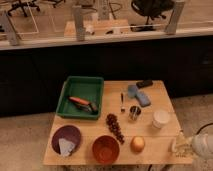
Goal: Place banana in paper cup
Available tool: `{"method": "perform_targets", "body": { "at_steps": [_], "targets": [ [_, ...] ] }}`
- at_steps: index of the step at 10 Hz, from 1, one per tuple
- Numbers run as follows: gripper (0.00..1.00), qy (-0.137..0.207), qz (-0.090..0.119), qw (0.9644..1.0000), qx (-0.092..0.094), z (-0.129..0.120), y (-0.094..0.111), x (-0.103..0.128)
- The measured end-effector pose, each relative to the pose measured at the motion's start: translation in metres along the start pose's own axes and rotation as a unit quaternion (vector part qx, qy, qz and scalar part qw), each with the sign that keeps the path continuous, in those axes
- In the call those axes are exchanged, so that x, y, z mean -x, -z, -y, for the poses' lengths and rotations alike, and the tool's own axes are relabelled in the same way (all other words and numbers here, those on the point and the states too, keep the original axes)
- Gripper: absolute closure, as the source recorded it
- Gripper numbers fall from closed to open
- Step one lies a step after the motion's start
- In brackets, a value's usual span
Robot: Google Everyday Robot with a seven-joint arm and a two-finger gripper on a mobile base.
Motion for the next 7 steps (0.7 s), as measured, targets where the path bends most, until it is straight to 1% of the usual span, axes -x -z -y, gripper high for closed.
{"method": "perform_targets", "body": {
  "at_steps": [1, 2, 3, 4, 6, 7],
  "targets": [
    [1.0, -0.015, 0.018, 0.9992, -0.034, 0.002, 0.024, 0.0],
    [1.0, -0.024, 0.032, 0.9973, -0.062, 0.007, 0.044, 0.001],
    [1.0, -0.029, 0.038, 0.9956, -0.08, 0.011, 0.057, 0.002],
    [1.0, -0.03, 0.044, 0.9947, -0.088, 0.012, 0.064, 0.005],
    [1.0, -0.029, 0.045, 0.9946, -0.089, 0.014, 0.064, 0.005],
    [1.0, -0.028, 0.046, 0.9942, -0.092, 0.016, 0.063, 0.005]
  ]
}}
